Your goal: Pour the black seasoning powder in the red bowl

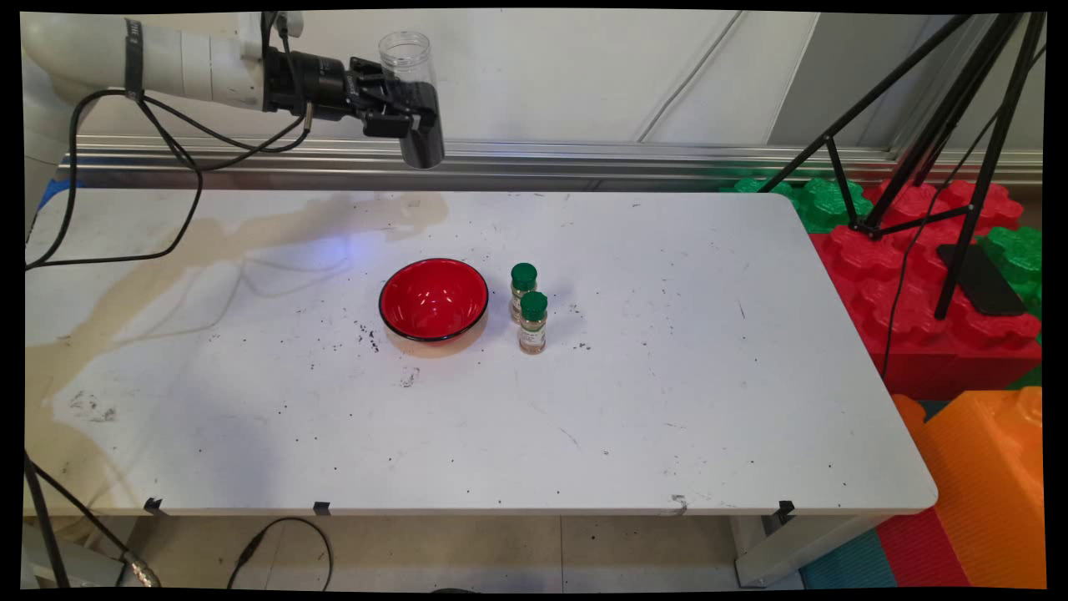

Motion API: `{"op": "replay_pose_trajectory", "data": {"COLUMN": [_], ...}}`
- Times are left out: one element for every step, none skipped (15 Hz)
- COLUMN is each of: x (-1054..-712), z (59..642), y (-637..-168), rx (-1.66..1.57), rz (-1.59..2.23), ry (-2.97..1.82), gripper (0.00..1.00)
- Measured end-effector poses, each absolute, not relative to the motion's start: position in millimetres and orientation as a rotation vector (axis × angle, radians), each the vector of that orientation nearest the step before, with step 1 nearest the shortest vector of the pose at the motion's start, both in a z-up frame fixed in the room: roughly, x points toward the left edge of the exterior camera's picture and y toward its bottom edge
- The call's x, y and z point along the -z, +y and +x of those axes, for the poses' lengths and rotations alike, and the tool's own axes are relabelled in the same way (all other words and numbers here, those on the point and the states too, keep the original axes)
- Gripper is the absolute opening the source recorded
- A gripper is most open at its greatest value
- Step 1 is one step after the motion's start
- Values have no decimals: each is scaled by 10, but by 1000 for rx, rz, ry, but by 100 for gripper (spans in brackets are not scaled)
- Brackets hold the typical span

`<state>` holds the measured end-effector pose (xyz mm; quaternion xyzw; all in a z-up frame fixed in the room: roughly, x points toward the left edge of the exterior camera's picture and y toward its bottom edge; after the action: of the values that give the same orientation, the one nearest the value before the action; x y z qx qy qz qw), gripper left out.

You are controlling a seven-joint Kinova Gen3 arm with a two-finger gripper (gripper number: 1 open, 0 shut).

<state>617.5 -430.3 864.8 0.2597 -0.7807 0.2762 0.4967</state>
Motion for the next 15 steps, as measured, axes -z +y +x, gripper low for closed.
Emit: {"op": "replay_pose_trajectory", "data": {"x": [-8652,-8655,-8658,-8661,-8664,-8665,-8665,-8661,-8656,-8650,-8641,-8631,-8621,-8610,-8595], "z": [6172,6171,6166,6155,6144,6134,6120,6104,6090,6079,6062,6047,6031,6018,5999], "y": [-4294,-4284,-4273,-4260,-4243,-4227,-4206,-4187,-4170,-4157,-4138,-4121,-4104,-4091,-4071], "rx": [-679,-688,-699,-710,-721,-730,-739,-748,-755,-760,-767,-773,-778,-783,-789], "rz": [617,608,593,575,557,542,525,506,490,479,462,448,434,422,405], "ry": [-1901,-1909,-1921,-1935,-1947,-1958,-1970,-1983,-1994,-2001,-2012,-2021,-2030,-2038,-2048], "gripper": [0,0,0,0,0,0,0,0,0,0,0,0,0,0,0]}}
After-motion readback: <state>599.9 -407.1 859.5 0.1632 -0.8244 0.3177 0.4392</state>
